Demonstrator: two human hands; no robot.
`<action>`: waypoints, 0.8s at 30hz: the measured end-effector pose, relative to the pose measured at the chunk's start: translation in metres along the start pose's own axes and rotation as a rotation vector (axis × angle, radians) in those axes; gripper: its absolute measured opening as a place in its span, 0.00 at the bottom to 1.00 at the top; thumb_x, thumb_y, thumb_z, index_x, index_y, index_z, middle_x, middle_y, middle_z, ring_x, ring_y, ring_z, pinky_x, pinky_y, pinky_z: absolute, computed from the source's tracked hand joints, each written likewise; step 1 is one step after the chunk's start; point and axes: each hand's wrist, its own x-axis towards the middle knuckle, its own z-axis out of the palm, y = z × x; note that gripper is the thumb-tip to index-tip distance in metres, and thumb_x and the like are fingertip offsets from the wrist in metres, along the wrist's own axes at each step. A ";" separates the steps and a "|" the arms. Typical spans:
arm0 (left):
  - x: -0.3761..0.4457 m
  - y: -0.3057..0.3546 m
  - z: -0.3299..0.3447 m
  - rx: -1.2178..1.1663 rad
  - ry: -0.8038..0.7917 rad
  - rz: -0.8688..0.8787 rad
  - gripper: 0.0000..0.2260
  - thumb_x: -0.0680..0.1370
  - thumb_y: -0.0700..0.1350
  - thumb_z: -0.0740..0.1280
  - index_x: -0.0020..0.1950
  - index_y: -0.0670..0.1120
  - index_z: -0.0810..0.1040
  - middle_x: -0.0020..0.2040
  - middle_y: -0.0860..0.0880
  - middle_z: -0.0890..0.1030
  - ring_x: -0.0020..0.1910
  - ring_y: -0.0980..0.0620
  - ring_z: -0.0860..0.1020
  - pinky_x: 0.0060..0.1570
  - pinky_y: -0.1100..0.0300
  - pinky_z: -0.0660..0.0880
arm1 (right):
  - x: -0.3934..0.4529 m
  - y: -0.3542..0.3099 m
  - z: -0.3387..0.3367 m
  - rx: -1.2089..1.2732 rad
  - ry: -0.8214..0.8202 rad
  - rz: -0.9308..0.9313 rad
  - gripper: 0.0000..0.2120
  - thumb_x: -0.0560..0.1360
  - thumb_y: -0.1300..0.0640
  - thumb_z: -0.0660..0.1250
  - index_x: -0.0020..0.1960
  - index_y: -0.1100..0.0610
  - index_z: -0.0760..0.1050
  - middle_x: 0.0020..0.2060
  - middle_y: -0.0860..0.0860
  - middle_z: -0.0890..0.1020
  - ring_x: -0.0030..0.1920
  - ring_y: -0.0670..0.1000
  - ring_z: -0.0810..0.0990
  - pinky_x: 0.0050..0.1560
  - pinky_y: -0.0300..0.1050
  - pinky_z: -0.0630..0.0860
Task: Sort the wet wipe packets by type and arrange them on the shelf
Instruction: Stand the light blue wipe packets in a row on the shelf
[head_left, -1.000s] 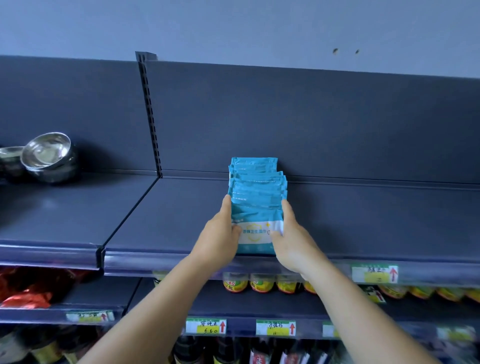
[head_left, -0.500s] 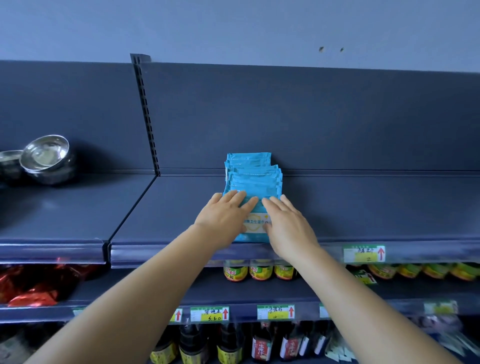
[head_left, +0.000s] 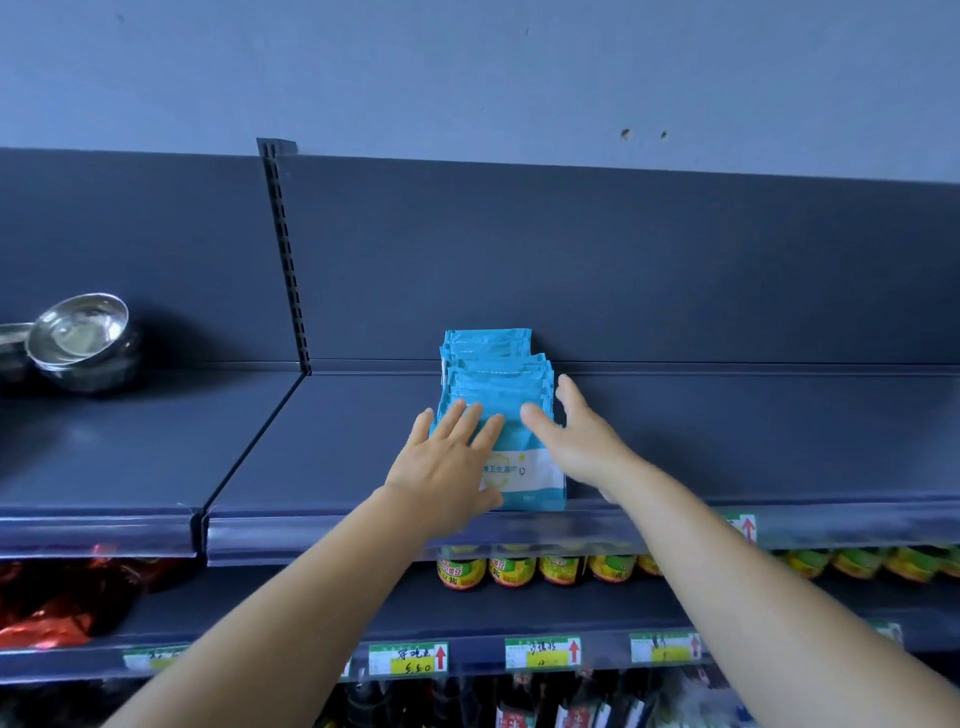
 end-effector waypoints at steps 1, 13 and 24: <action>0.002 0.002 -0.001 -0.008 -0.002 0.010 0.36 0.79 0.62 0.56 0.78 0.49 0.40 0.79 0.48 0.44 0.77 0.48 0.40 0.74 0.47 0.40 | 0.009 0.001 -0.003 0.076 -0.010 0.034 0.29 0.79 0.42 0.57 0.76 0.49 0.52 0.60 0.36 0.65 0.65 0.47 0.69 0.58 0.42 0.64; 0.065 -0.045 -0.017 -0.700 -0.112 -0.305 0.31 0.74 0.67 0.60 0.71 0.51 0.61 0.69 0.52 0.67 0.66 0.49 0.69 0.65 0.51 0.67 | 0.097 0.021 -0.008 0.354 -0.075 0.265 0.37 0.78 0.36 0.52 0.78 0.50 0.42 0.74 0.48 0.62 0.73 0.50 0.61 0.74 0.53 0.52; 0.085 -0.055 -0.010 -0.839 -0.242 -0.359 0.35 0.76 0.57 0.67 0.77 0.49 0.53 0.70 0.53 0.68 0.66 0.53 0.69 0.55 0.65 0.63 | 0.130 0.034 0.010 0.374 -0.129 0.222 0.16 0.80 0.43 0.54 0.63 0.47 0.70 0.57 0.48 0.79 0.55 0.50 0.79 0.62 0.54 0.74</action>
